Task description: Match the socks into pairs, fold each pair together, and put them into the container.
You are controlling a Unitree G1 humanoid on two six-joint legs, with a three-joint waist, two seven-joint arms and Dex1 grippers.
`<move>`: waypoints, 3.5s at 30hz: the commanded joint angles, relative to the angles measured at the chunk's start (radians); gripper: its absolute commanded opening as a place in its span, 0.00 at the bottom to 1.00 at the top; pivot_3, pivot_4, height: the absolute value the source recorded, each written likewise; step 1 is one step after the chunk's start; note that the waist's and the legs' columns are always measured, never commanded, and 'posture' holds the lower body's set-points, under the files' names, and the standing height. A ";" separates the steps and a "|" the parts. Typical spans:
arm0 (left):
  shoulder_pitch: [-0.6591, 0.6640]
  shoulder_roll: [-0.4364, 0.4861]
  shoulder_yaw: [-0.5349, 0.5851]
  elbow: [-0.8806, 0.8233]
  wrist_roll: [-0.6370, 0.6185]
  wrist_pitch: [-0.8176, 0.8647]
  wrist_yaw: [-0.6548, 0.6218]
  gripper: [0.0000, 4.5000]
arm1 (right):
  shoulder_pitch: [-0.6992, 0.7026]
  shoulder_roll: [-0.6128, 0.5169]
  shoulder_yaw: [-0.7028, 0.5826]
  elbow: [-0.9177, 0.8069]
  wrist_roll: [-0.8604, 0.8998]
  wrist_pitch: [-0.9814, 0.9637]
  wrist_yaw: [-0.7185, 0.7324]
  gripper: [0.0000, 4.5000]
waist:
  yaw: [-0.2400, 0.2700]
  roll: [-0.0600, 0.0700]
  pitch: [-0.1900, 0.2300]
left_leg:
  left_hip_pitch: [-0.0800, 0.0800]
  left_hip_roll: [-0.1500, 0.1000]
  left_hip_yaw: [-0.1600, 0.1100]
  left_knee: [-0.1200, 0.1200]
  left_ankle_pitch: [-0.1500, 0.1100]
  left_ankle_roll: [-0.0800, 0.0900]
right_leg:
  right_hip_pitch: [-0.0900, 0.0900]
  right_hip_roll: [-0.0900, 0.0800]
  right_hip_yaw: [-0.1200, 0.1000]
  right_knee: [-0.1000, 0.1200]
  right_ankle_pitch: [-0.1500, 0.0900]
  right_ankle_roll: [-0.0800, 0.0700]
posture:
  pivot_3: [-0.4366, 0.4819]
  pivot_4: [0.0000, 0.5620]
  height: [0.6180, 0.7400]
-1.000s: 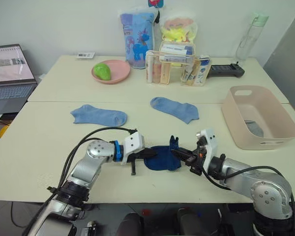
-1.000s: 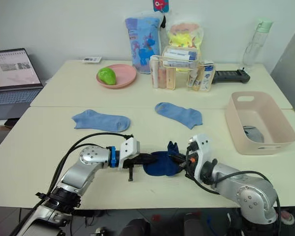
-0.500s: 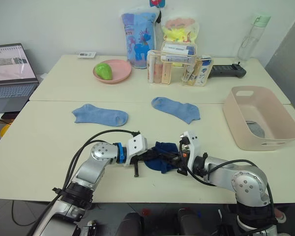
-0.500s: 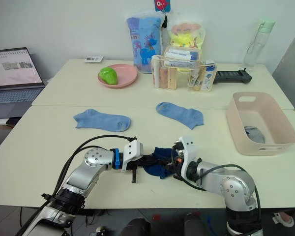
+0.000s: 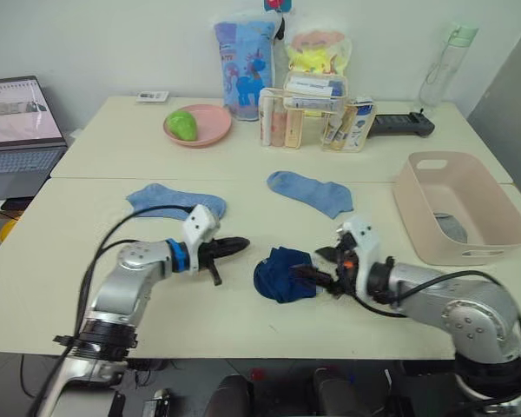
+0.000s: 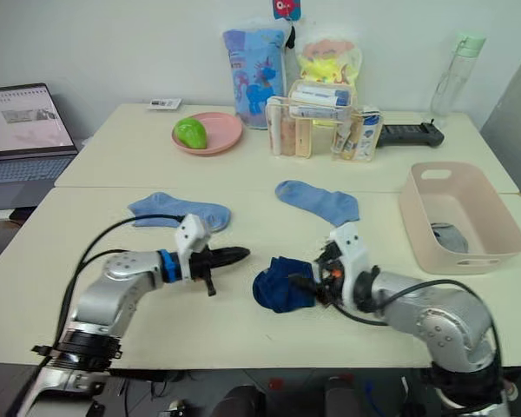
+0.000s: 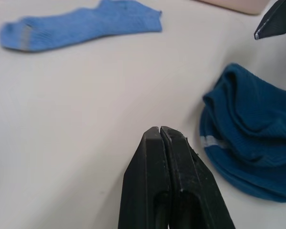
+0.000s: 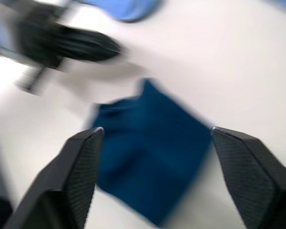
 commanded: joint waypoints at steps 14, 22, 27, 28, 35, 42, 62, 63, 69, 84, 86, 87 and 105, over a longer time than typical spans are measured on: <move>-0.026 0.018 -0.258 -0.089 0.146 -0.130 -0.104 0.00 | -0.056 0.100 0.270 0.263 -0.350 -0.308 0.101 0.01 | 0.001 0.001 0.001 | 0.000 0.000 0.002 0.000 0.000 0.000 | 0.000 0.000 0.001 0.000 0.000 0.000 | 0.48 0.27 0.69; 0.006 0.048 -0.242 -0.065 0.140 -0.088 -0.124 0.00 | -0.059 0.132 0.315 0.283 -0.475 -0.415 0.117 0.01 | -0.004 0.001 0.001 | 0.001 0.000 0.001 0.000 0.000 0.000 | 0.000 0.000 0.000 0.000 0.000 0.000 | 0.48 0.27 0.69; -0.039 0.097 -0.184 -0.145 0.015 0.076 -0.180 0.00 | -0.009 0.079 0.241 0.147 -0.414 -0.427 0.217 0.01 | 0.000 0.002 0.002 | 0.000 0.000 0.001 0.000 0.000 0.000 | -0.001 0.000 0.000 0.000 0.000 0.000 | 0.48 0.27 0.69; -0.062 0.106 -0.169 -0.169 -0.019 0.114 -0.192 0.00 | 0.001 0.061 0.222 0.113 -0.393 -0.412 0.239 0.01 | 0.002 0.001 0.002 | -0.001 -0.001 0.001 0.000 0.000 0.000 | 0.000 0.000 0.000 0.000 0.000 0.000 | 0.48 0.27 0.69; -0.159 0.039 -0.184 -0.214 -0.056 0.229 -0.116 0.00 | 0.045 -0.033 0.241 0.064 -0.389 -0.385 0.319 0.01 | 0.002 -0.001 0.004 | -0.001 -0.001 -0.001 0.000 0.000 0.000 | 0.001 0.000 -0.001 -0.001 0.000 0.000 | 0.48 0.27 0.69; -0.125 -0.043 -0.309 -0.090 0.114 0.093 -0.017 0.00 | 0.098 -0.044 0.332 0.142 -0.457 -0.430 0.353 0.01 | -0.001 -0.001 0.004 | 0.000 0.000 0.000 0.000 0.000 0.000 | 0.000 0.000 0.000 0.000 0.000 0.000 | 0.48 0.27 0.69; -0.123 0.002 -0.312 -0.143 0.112 0.016 -0.116 0.00 | 0.224 -0.183 0.155 -0.014 -0.448 -0.501 0.431 0.01 | 0.005 -0.002 0.005 | -0.001 -0.001 0.000 0.000 0.000 0.000 | 0.001 0.000 0.000 -0.002 0.000 0.000 | 0.48 0.27 0.69; -0.113 -0.002 -0.326 -0.127 0.133 -0.008 -0.116 0.00 | 0.223 -0.178 0.156 -0.010 -0.459 -0.513 0.423 0.01 | 0.005 -0.002 0.005 | 0.000 -0.001 0.000 0.000 0.000 0.000 | 0.001 0.000 0.000 -0.002 0.000 0.000 | 0.48 0.27 0.69; -0.080 0.000 -0.362 -0.049 0.186 -0.057 -0.123 0.00 | 0.226 -0.162 0.171 -0.015 -0.484 -0.513 0.410 0.01 | 0.002 -0.002 0.005 | 0.000 0.000 0.000 0.000 0.000 0.000 | 0.001 0.000 0.000 -0.001 0.000 0.000 | 0.48 0.27 0.69; -0.112 0.033 -0.281 -0.098 0.100 0.005 -0.155 0.00 | 0.257 -0.146 0.121 -0.050 -0.480 -0.490 0.377 0.01 | 0.003 -0.002 0.005 | 0.000 0.000 0.000 0.000 0.000 0.000 | 0.001 0.000 0.000 -0.001 0.000 0.000 | 0.48 0.27 0.69; -0.121 0.022 -0.287 -0.064 0.109 0.013 -0.150 0.00 | 0.244 -0.126 0.113 -0.045 -0.475 -0.469 0.360 0.01 | 0.003 -0.002 0.005 | 0.000 -0.001 0.000 0.000 0.000 0.000 | 0.001 0.000 0.000 0.000 0.000 0.000 | 0.48 0.27 0.69; -0.120 0.018 -0.295 -0.033 0.124 0.002 -0.150 0.00 | 0.236 -0.108 0.107 -0.040 -0.474 -0.452 0.341 0.01 | 0.003 -0.002 0.005 | 0.000 -0.001 0.000 0.001 0.000 0.000 | 0.001 0.000 0.000 -0.001 0.000 0.000 | 0.48 0.27 0.69; -0.009 0.098 -0.310 0.045 0.207 -0.118 -0.172 0.00 | 0.083 0.150 -0.059 0.130 -0.117 0.121 0.212 0.89 | -0.008 0.001 0.003 | 0.003 0.001 0.000 -0.001 0.000 0.000 | 0.001 0.001 0.001 0.001 0.000 0.000 | 0.48 0.27 0.69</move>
